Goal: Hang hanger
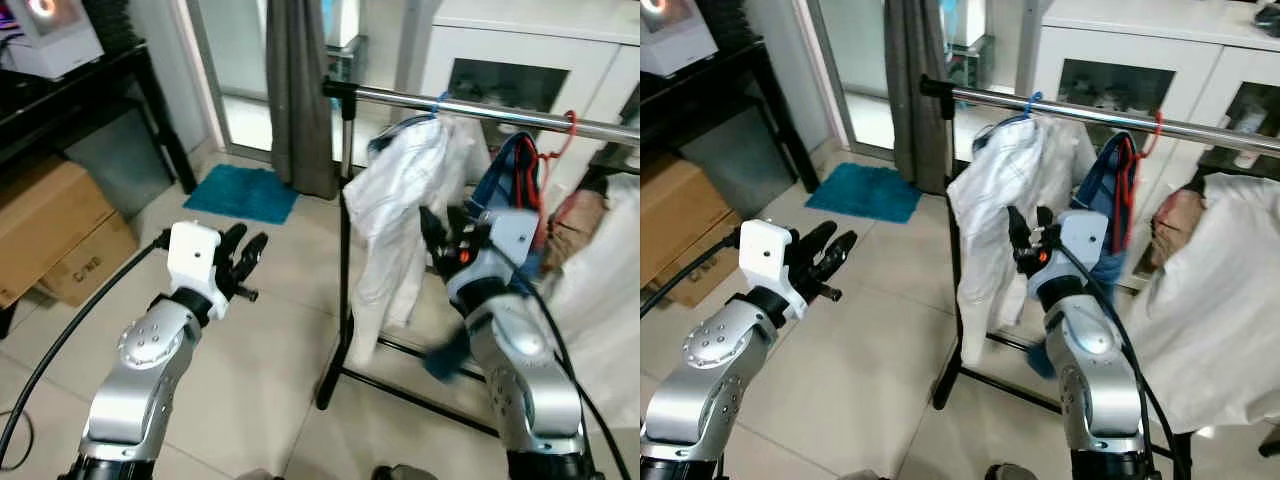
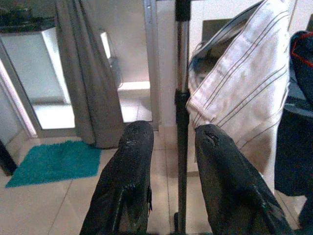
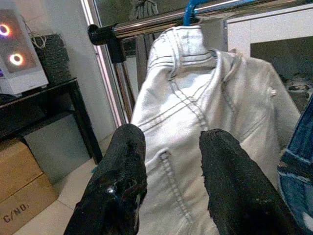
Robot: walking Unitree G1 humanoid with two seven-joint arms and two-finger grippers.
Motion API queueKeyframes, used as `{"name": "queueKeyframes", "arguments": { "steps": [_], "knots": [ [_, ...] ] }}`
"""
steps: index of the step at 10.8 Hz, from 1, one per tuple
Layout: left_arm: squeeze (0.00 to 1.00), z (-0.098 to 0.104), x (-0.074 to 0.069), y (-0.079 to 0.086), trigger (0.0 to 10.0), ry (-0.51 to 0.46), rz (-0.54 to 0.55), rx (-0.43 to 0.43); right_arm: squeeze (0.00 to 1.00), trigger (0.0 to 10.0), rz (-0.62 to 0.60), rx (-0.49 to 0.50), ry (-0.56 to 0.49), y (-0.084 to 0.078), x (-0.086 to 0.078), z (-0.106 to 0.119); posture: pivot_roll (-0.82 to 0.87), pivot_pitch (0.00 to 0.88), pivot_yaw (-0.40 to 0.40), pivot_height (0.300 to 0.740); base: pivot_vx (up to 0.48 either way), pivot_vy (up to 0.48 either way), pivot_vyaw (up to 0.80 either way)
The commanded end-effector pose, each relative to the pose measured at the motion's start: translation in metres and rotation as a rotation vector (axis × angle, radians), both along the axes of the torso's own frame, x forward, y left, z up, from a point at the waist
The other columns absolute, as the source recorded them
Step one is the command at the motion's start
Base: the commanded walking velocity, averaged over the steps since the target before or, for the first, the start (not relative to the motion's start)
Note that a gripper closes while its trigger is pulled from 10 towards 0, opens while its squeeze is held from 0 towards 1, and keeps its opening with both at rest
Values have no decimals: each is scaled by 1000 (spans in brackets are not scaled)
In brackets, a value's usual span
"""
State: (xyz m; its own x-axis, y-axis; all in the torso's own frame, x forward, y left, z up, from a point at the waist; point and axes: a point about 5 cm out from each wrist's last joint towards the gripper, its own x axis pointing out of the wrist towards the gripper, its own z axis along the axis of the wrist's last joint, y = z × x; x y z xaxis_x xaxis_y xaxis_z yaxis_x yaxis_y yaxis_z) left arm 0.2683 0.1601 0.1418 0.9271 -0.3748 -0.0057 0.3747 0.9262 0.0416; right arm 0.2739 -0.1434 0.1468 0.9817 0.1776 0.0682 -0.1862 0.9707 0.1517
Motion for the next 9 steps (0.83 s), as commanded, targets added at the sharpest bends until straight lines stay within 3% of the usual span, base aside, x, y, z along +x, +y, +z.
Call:
{"name": "queueKeyframes", "arguments": {
  "steps": [1,3,5,6,7,9],
  "knots": [
    [0,2,2,3,10000,-17,21,13,0,10000,14,17,0,5,-3,2,-34,0,74,740,0,-349,0],
    [0,2,2,2,10000,-27,23,19,0,10000,29,-94,-24,10,-4,3,-36,0,69,740,0,-349,0],
    [0,0,1,0,10000,-32,21,32,0,10000,55,-124,-51,13,-3,7,-37,0,56,740,0,-345,0],
    [0,0,1,0,10000,-33,22,36,0,10000,47,-118,-50,12,-2,8,-37,0,54,740,0,-349,0],
    [0,-1,1,0,10000,-36,20,54,0,10000,43,-49,-18,12,-2,5,-34,0,54,740,0,-300,0],
    [0,-3,0,-2,10000,-24,14,45,0,10000,-4,17,25,6,-1,1,-31,0,58,740,0,0,0]
  ]
}}
